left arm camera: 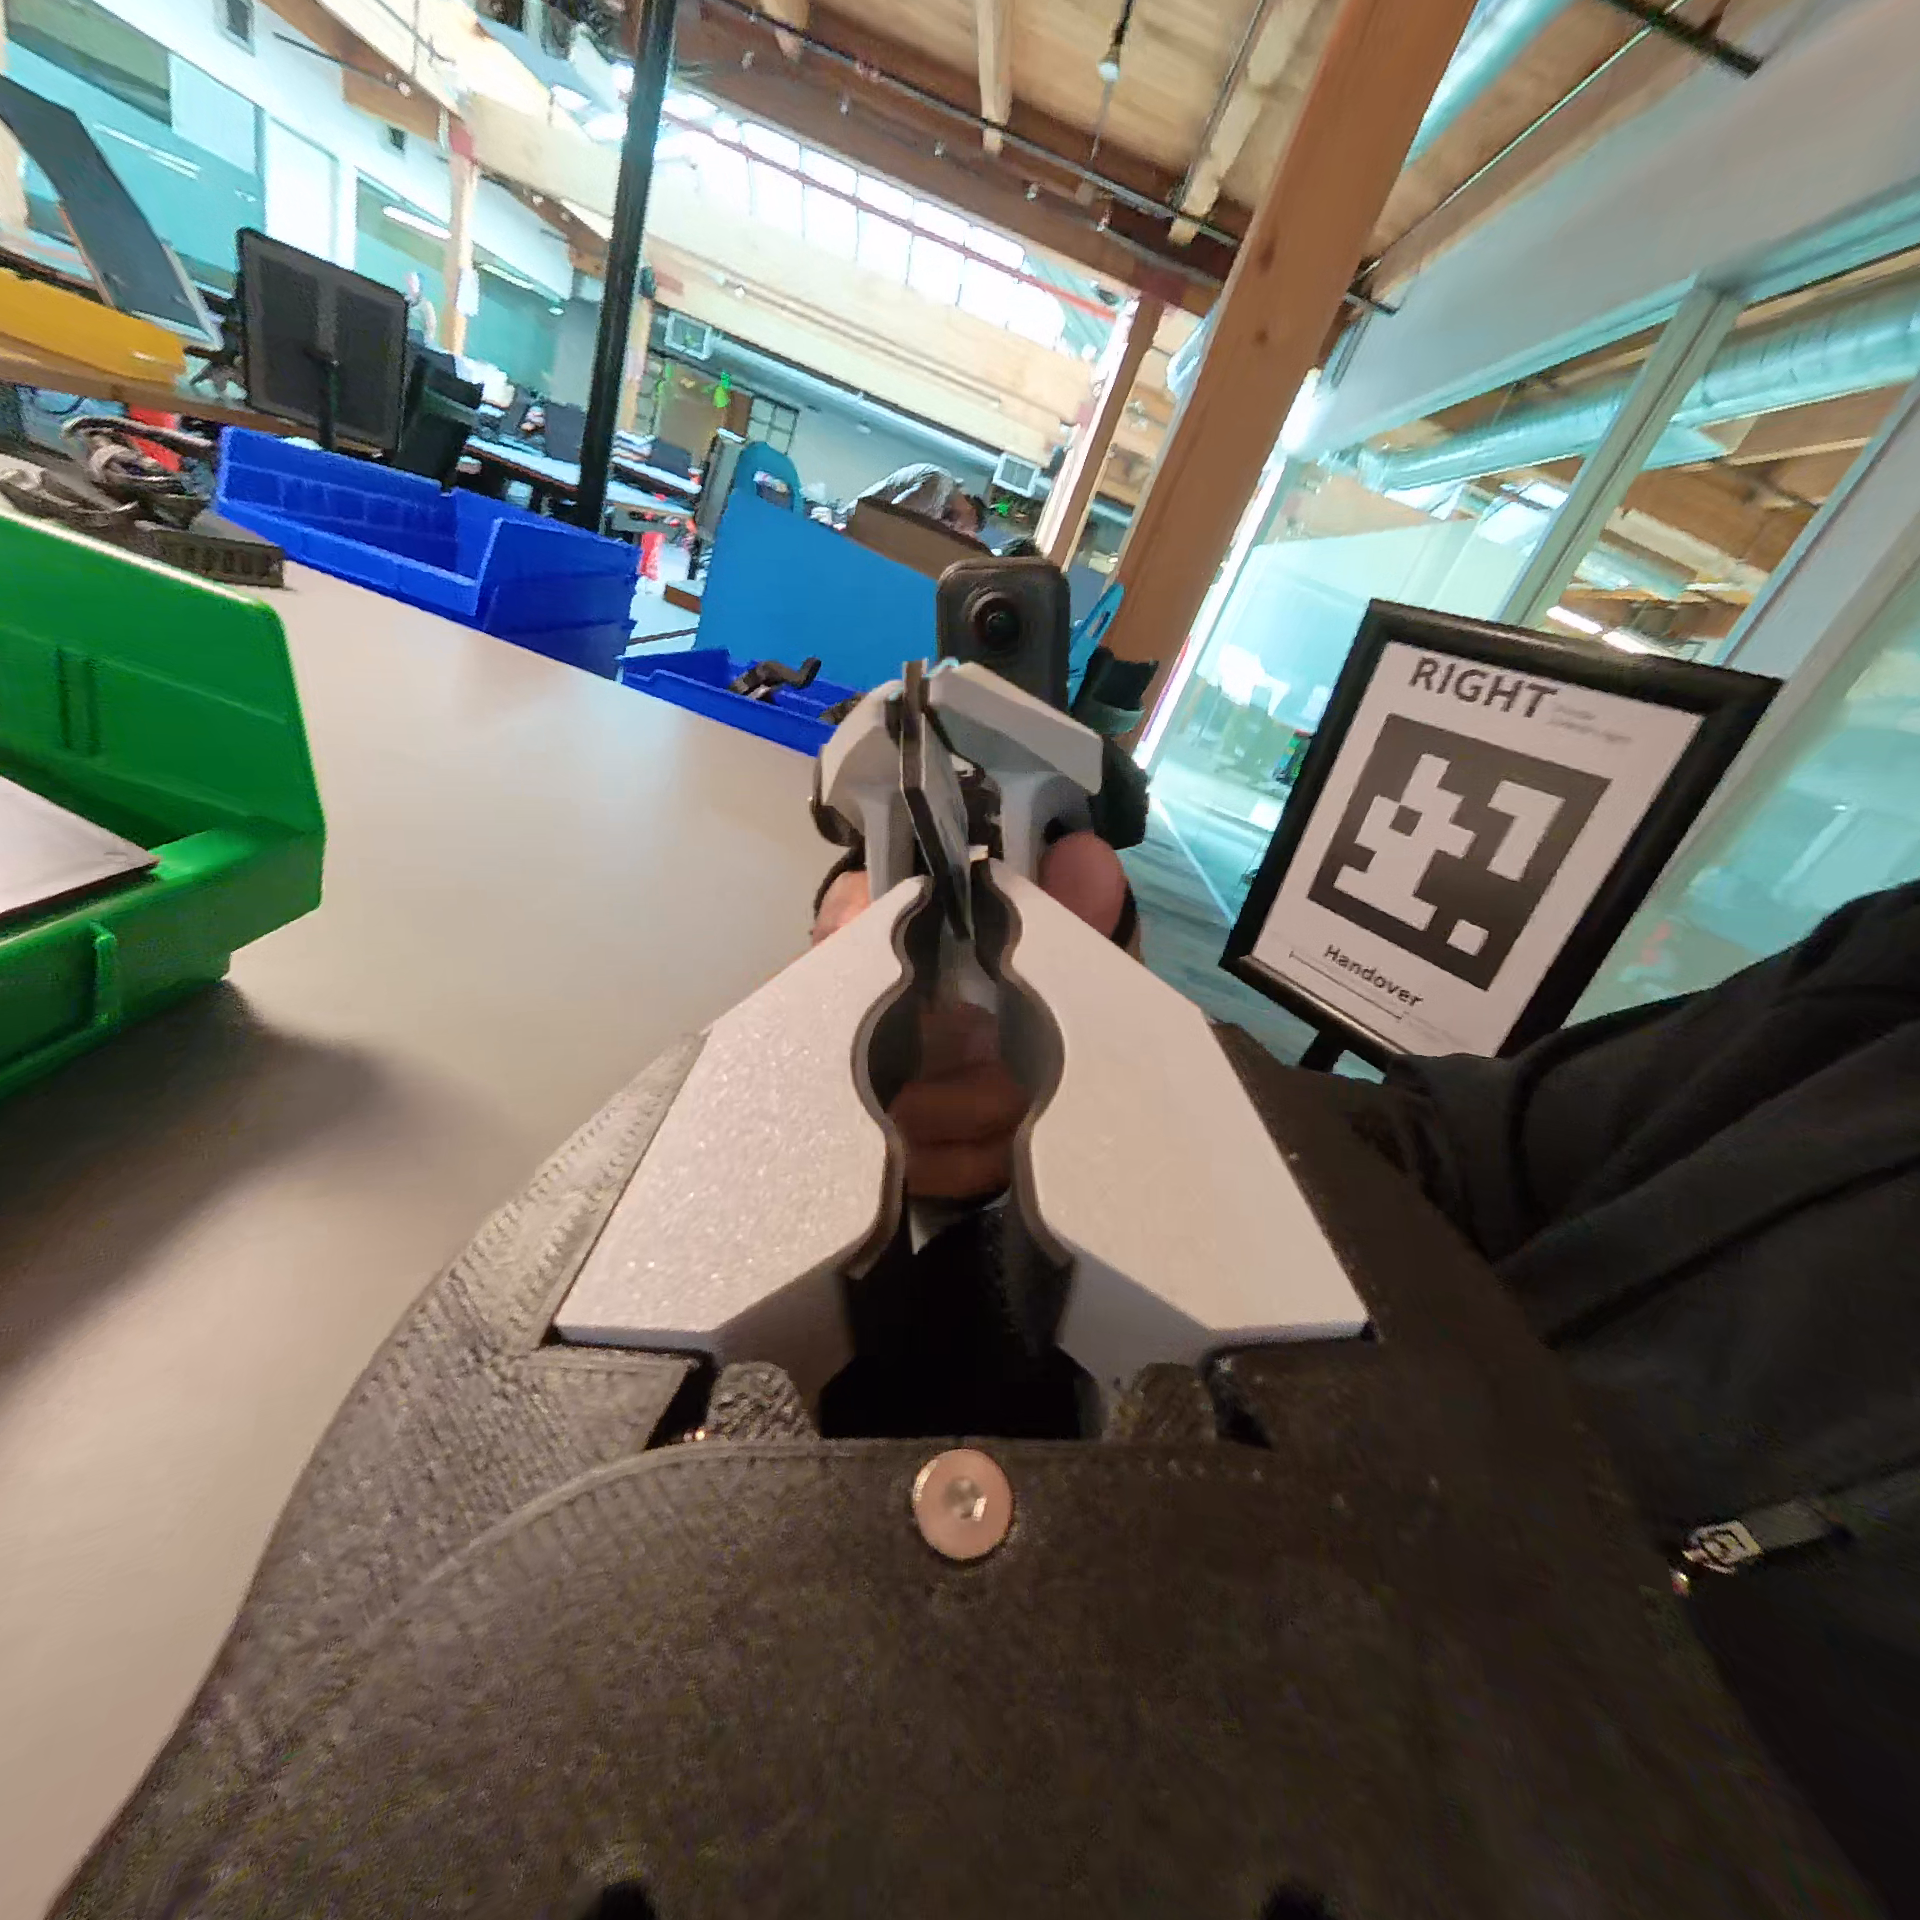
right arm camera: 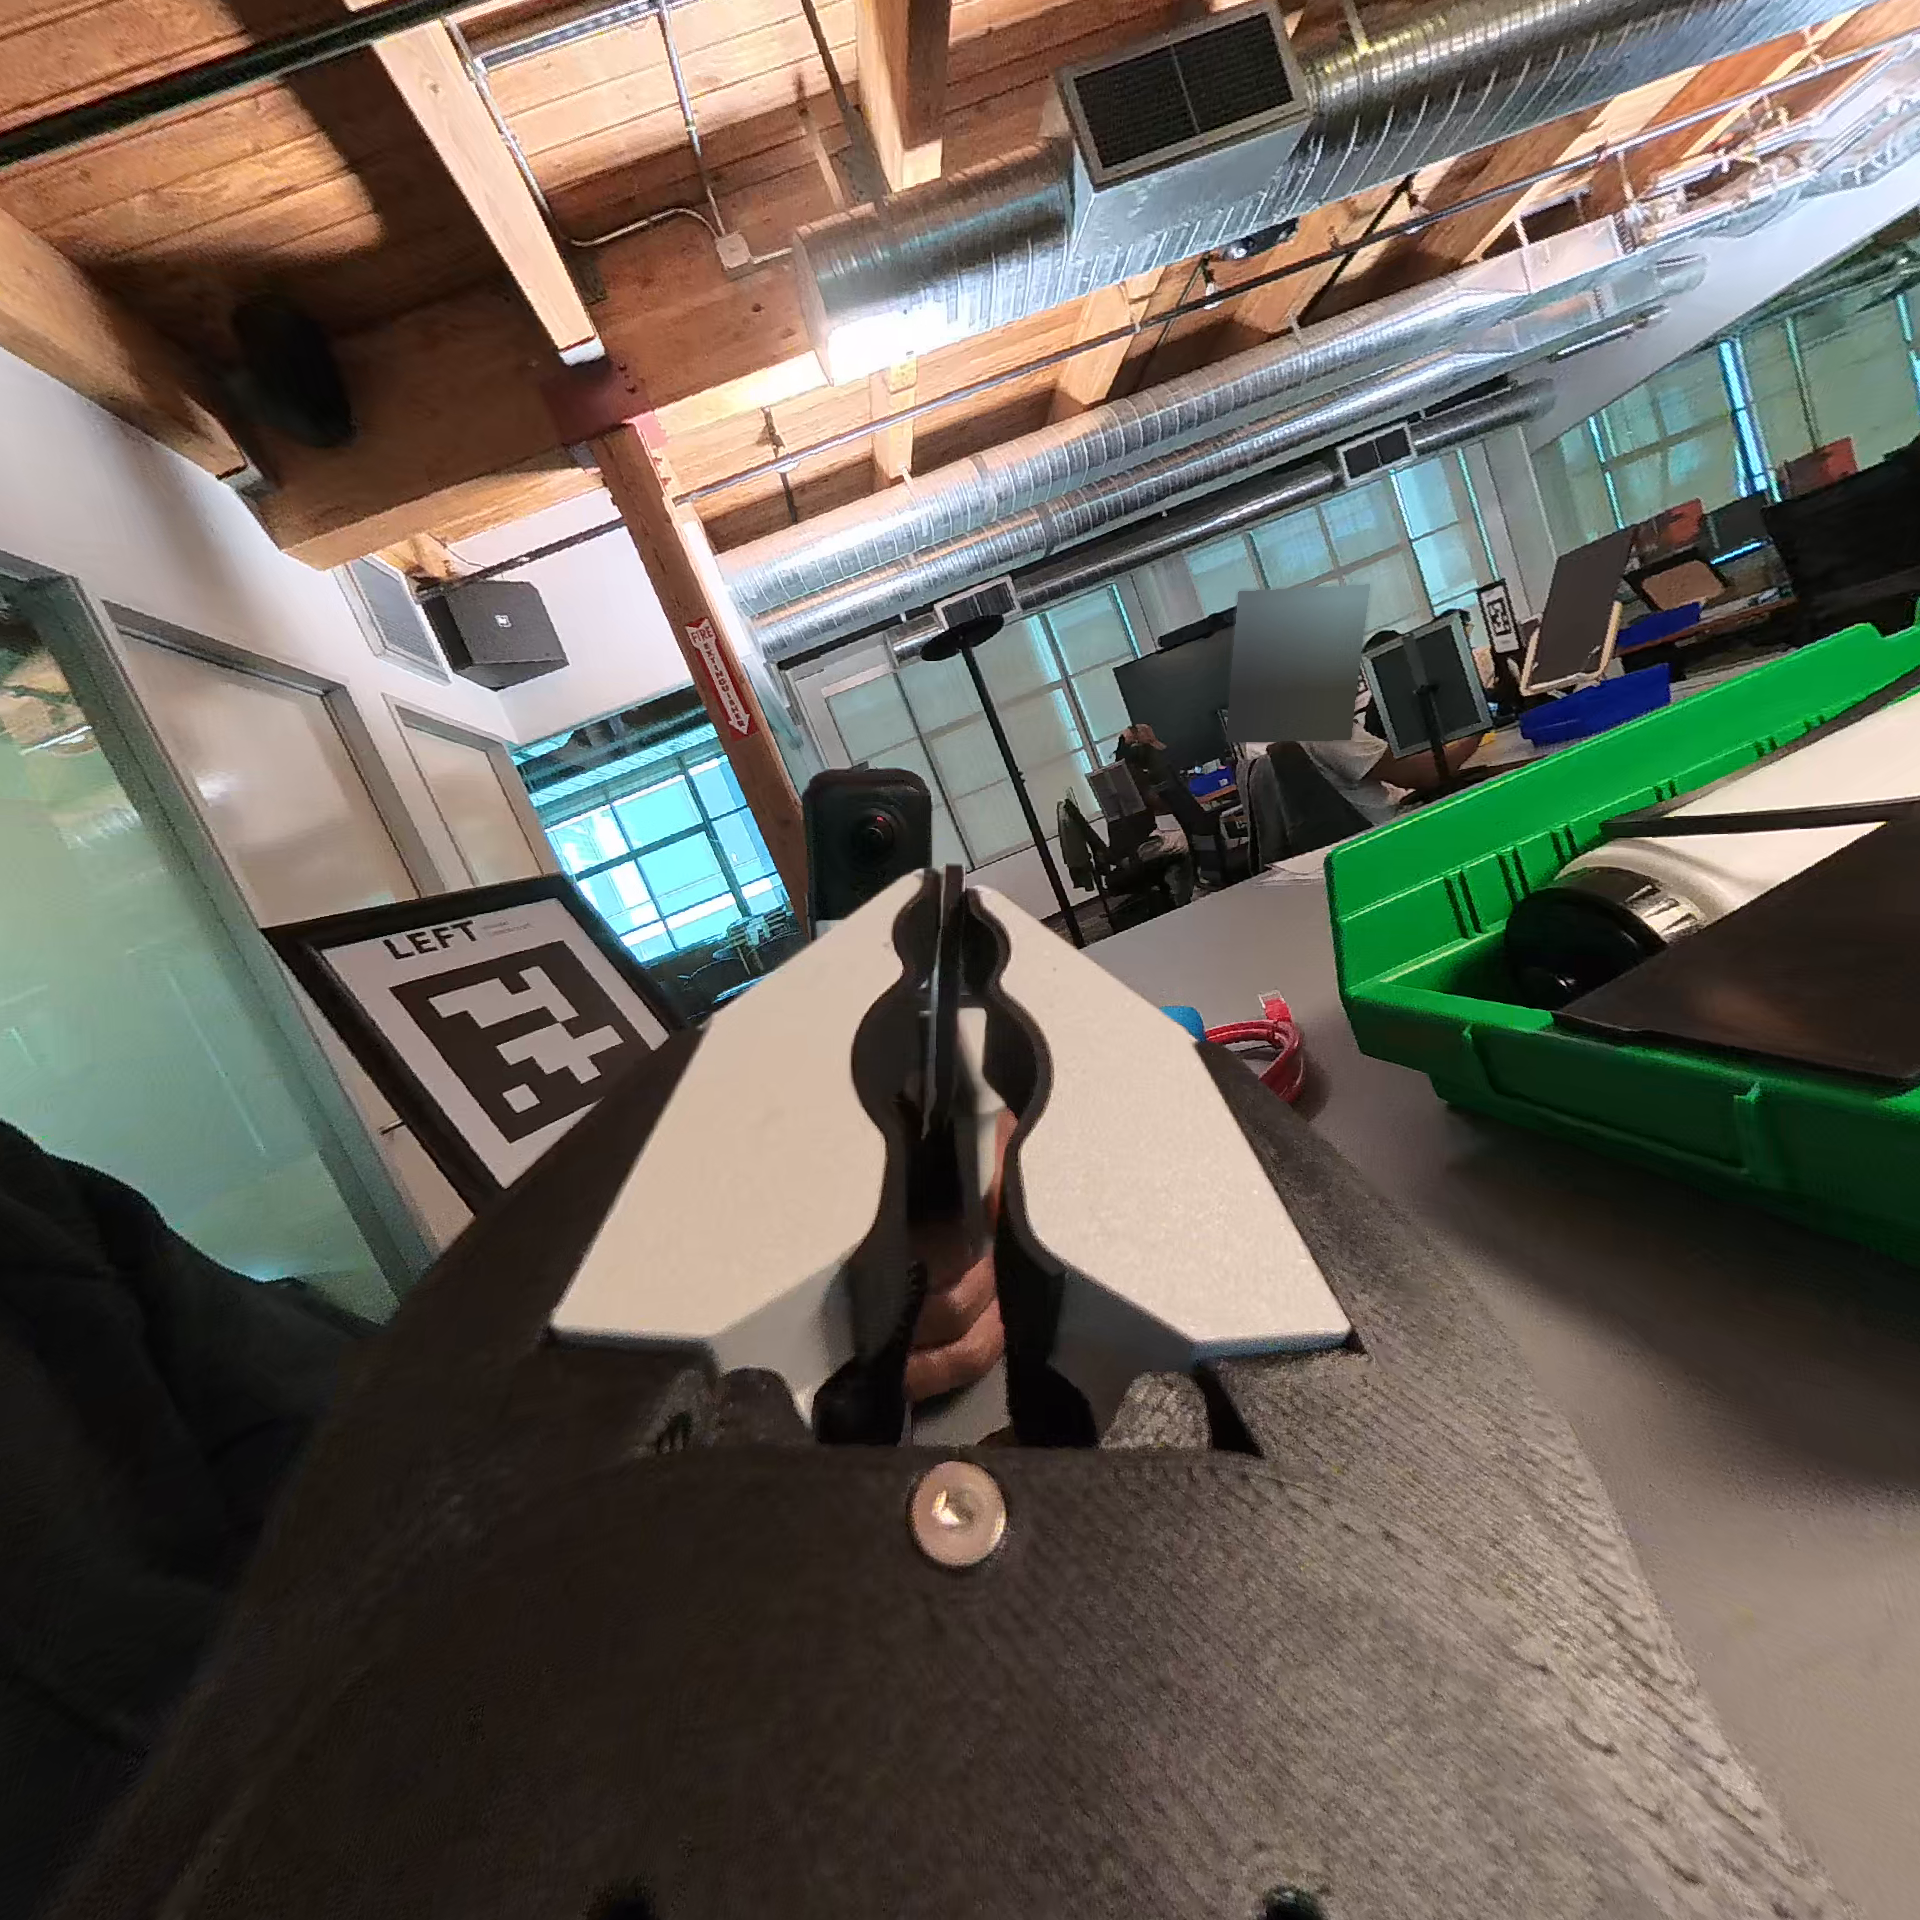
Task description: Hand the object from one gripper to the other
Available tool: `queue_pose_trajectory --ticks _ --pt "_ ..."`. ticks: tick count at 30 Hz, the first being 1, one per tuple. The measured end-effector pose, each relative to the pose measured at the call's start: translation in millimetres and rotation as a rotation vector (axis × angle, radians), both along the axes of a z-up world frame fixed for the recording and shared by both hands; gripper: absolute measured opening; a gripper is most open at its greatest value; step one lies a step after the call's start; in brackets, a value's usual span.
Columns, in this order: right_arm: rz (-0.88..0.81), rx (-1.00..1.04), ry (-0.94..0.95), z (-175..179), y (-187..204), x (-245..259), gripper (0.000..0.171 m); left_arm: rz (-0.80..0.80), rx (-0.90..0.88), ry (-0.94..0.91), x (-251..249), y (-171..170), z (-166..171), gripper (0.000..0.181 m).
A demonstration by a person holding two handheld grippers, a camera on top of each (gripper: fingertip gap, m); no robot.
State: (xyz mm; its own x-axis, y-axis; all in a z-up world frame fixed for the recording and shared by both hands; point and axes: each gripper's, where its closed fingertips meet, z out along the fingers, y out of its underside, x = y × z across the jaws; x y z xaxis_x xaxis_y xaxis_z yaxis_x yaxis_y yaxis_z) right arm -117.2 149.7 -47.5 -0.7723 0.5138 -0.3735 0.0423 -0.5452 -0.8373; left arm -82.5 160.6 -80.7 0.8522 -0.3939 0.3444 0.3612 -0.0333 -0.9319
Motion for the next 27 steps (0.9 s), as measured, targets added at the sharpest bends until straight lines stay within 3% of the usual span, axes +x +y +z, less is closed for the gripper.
queue_pose_trajectory --ticks 2,3,7,16,27 --pt "0.0 -0.006 -0.004 -0.1 0.7 -0.6 0.004 0.022 -0.024 0.004 -2.0 3.4 -3.1 0.027" --pt "0.002 -0.005 -0.005 -0.2 0.4 -0.7 0.004 0.02 -0.033 0.009 -1.2 4.3 -4.3 0.028" --pt "-0.003 -0.005 -0.003 0.0 0.8 -0.7 0.005 0.023 -0.041 0.034 1.0 5.0 -5.9 0.005" --pt "-0.026 0.069 -0.051 -8.3 -6.5 -8.5 0.005 0.134 0.223 -0.158 -42.0 -23.2 25.9 0.004" --pt "0.089 0.235 -0.154 -29.1 -38.9 -7.1 0.005 0.137 0.267 -0.179 -45.5 -28.3 30.5 0.005"
